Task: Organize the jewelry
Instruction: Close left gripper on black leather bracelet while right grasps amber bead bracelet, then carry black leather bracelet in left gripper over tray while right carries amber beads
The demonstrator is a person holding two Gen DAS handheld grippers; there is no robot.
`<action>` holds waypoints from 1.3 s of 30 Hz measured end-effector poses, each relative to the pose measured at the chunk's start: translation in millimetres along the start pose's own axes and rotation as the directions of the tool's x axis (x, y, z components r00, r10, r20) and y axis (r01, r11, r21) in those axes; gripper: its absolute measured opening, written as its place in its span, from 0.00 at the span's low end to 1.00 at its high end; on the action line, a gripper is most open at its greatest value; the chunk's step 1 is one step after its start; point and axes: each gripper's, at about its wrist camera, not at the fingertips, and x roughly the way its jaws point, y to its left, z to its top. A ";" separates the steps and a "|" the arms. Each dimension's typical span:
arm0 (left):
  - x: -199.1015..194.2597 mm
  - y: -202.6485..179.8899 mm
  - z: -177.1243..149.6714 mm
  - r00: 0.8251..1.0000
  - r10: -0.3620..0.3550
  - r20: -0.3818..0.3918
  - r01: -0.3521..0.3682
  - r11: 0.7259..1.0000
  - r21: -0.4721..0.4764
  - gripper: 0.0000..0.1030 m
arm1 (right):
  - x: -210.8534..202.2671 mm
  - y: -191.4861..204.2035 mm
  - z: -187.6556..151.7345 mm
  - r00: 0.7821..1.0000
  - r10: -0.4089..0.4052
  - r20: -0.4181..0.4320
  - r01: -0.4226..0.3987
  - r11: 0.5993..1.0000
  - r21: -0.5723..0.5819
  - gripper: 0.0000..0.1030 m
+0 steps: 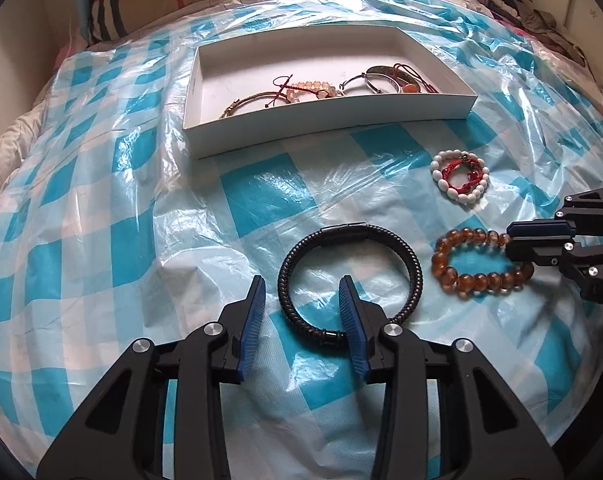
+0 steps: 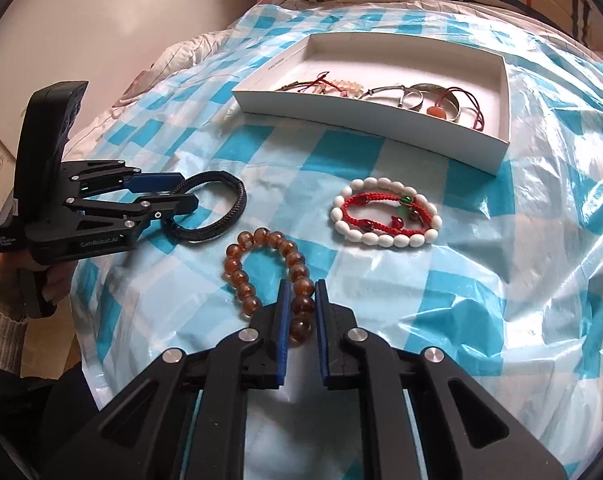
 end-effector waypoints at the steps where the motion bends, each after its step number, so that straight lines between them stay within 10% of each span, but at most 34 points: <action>1: 1.6 0.3 1.9 1.000 0.020 0.003 -0.020 1.000 -0.003 0.42 | 1.9 0.9 1.6 1.000 -0.008 0.003 0.008 1.000 -0.004 0.27; 6: 14.8 -6.0 2.4 0.997 0.078 0.009 -0.078 0.997 0.009 0.44 | 20.0 13.8 2.0 0.998 -0.061 -0.005 0.060 0.995 -0.081 0.31; 12: 8.3 -20.2 -3.4 0.998 0.055 0.034 -0.055 0.998 0.000 0.10 | 10.1 5.1 -7.0 0.998 0.061 0.020 -0.062 0.998 0.023 0.12; 19: -29.7 -26.7 -15.7 0.995 0.033 0.099 -0.026 0.997 -0.070 0.09 | -41.2 -3.9 -24.2 0.944 0.241 0.224 -0.280 0.946 0.163 0.12; 39: -123.2 -37.6 -20.1 0.966 0.028 0.257 0.001 0.994 -0.109 0.09 | -114.5 21.2 -26.1 0.864 0.222 0.452 -0.313 0.940 0.137 0.12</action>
